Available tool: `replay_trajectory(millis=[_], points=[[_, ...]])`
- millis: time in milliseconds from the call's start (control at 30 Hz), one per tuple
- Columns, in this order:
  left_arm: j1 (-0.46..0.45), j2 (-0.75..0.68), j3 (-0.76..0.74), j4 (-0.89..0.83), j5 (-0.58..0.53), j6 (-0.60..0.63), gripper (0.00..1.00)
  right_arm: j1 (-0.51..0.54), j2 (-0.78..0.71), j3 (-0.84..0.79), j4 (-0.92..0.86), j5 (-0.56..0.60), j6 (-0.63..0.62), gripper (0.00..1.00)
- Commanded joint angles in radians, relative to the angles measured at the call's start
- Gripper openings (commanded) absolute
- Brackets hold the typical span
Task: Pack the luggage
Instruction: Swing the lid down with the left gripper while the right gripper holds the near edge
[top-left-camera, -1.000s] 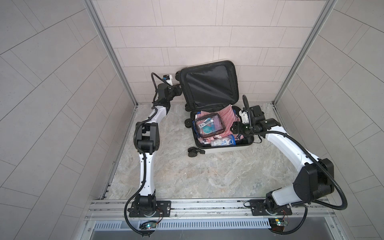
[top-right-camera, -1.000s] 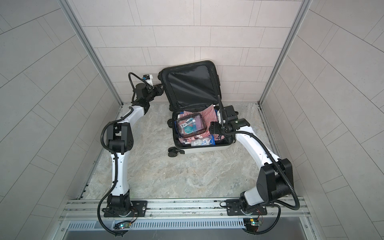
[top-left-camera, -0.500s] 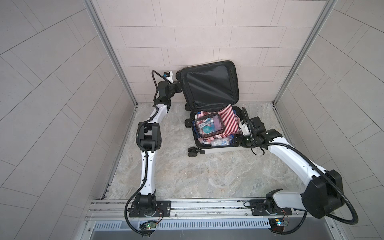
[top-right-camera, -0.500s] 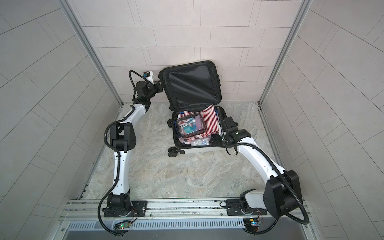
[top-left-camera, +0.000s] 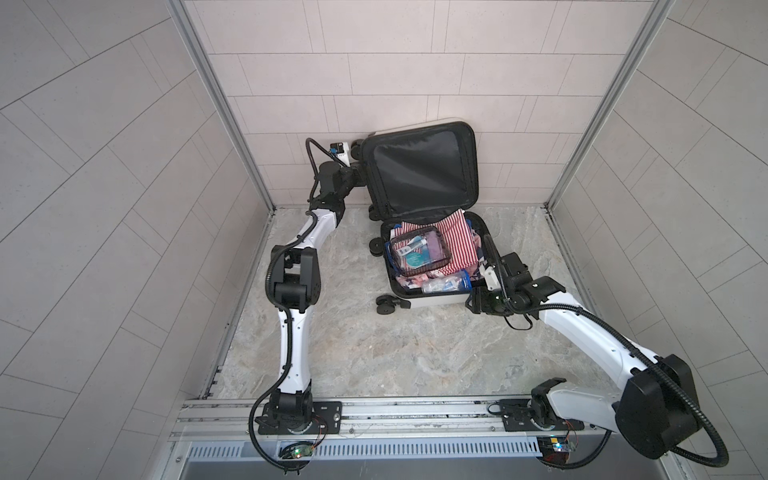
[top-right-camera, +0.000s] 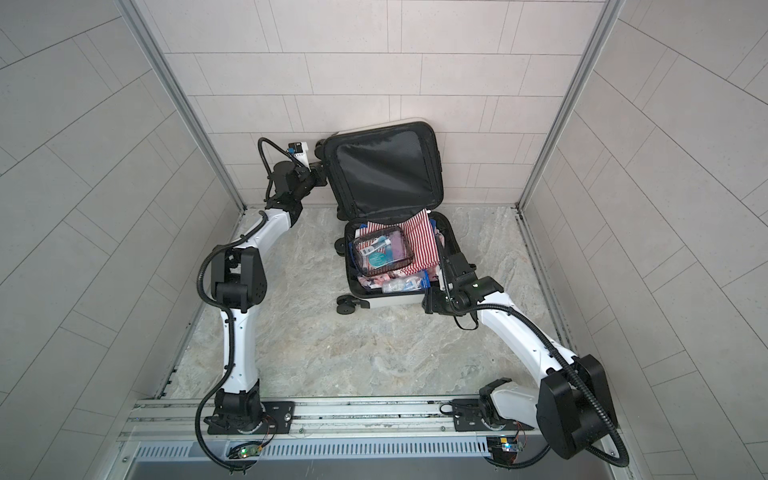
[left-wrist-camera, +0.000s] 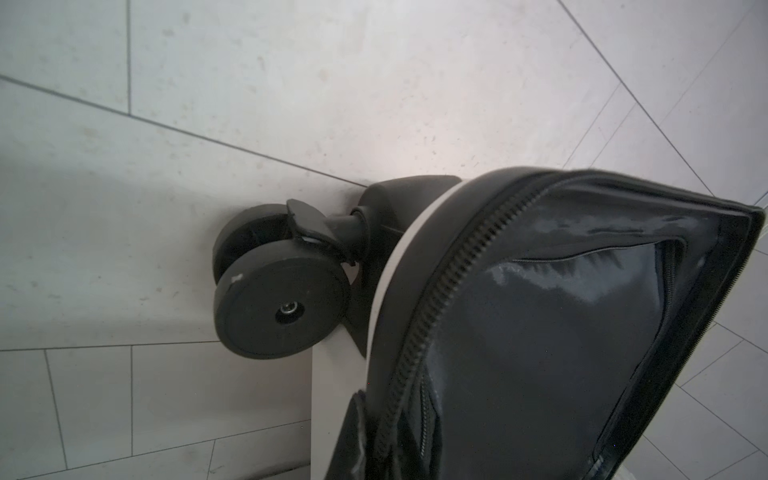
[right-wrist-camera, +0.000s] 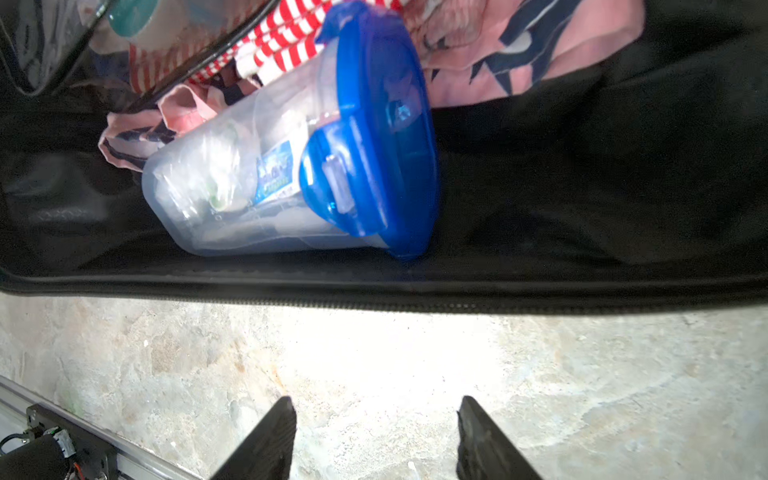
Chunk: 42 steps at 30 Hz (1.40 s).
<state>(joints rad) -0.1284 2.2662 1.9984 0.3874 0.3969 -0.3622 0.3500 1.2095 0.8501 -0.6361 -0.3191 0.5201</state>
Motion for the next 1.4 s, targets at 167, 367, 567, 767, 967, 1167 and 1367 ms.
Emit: replay_trajectory(millis=[167,367,567,767,967,1167,1367], points=[[-0.115,-0.235,-0.042,-0.029,0.085,0.092,0.0,0.036,0.009,-0.08,0.144,0.052,0.072,0.57],[-0.18,-0.351,-0.146,-0.061,0.04,0.155,0.0,0.044,0.098,-0.103,0.271,0.077,0.121,0.46],[-0.25,-0.48,-0.311,-0.063,-0.035,0.237,0.0,0.044,0.172,-0.109,0.39,0.11,0.183,0.4],[-0.317,-0.625,-0.531,0.004,-0.136,0.281,0.0,0.042,0.226,-0.113,0.475,0.133,0.256,0.37],[-0.361,-0.763,-0.746,0.077,-0.235,0.262,0.0,0.029,0.229,-0.132,0.527,0.133,0.303,0.36],[-0.411,-0.854,-0.928,0.09,-0.333,0.277,0.0,0.005,0.18,-0.167,0.51,0.133,0.313,0.36],[-0.438,-0.937,-1.06,0.104,-0.369,0.232,0.0,-0.055,0.09,-0.246,0.492,0.119,0.316,0.38]])
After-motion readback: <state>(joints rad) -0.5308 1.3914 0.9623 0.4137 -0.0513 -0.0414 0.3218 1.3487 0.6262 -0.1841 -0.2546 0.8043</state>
